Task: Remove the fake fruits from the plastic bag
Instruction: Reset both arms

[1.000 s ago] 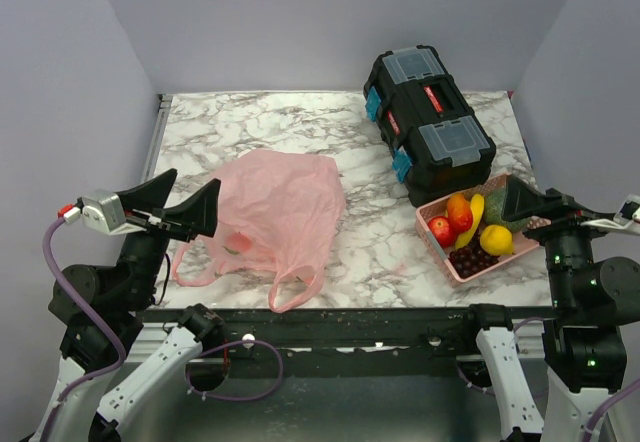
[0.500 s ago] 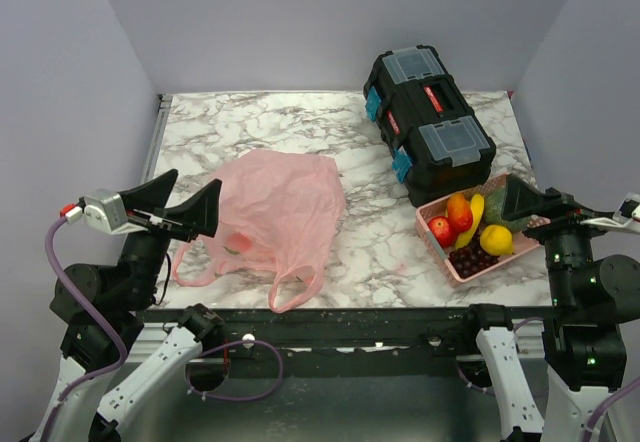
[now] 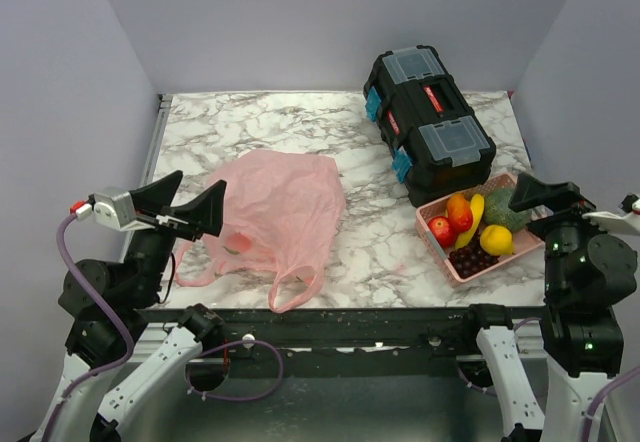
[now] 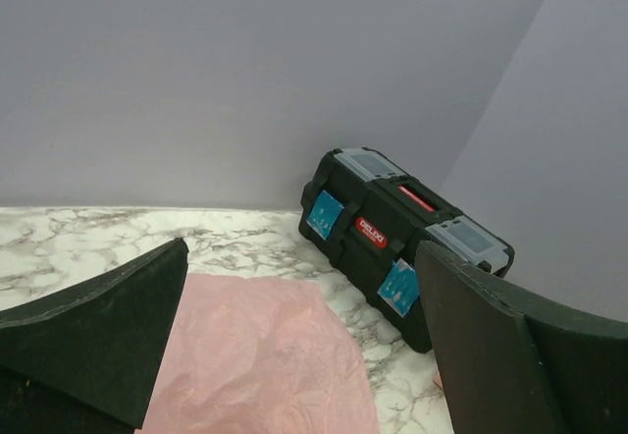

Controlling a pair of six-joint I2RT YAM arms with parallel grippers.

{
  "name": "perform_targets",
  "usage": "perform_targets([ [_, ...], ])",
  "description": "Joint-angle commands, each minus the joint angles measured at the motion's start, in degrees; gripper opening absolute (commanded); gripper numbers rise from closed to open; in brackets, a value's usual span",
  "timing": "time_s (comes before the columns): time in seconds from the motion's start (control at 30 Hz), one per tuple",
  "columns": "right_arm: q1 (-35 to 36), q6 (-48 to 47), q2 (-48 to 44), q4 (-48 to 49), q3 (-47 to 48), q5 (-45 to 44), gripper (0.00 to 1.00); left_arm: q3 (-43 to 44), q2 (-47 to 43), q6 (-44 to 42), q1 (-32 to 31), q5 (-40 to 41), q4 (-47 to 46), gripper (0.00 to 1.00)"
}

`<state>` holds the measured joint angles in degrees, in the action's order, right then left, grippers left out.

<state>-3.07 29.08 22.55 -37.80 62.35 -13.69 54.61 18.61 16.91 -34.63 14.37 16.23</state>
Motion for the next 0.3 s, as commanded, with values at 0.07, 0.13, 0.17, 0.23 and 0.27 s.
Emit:
perform_targets([
  [0.07,0.2,2.2,2.1,-2.7,-0.7,-2.9,1.0,0.0,1.1,-0.8,-0.1,0.3,0.6,0.98],
  [0.13,0.1,-1.1,1.6,-0.5,-1.8,1.4,1.0,0.0,1.1,-0.8,-0.1,0.3,0.6,0.98],
  [0.17,0.2,-1.2,2.2,-1.0,-1.7,2.0,1.0,0.0,1.1,-0.7,-0.1,0.3,0.6,0.98],
  [0.23,0.1,0.6,5.4,-5.7,0.6,0.1,1.0,-0.2,1.1,-0.7,-0.1,0.4,0.4,0.98],
  [0.27,0.1,-0.6,6.0,-5.3,0.6,1.2,1.0,-0.1,1.2,-0.7,-0.1,0.4,0.4,0.98],
])
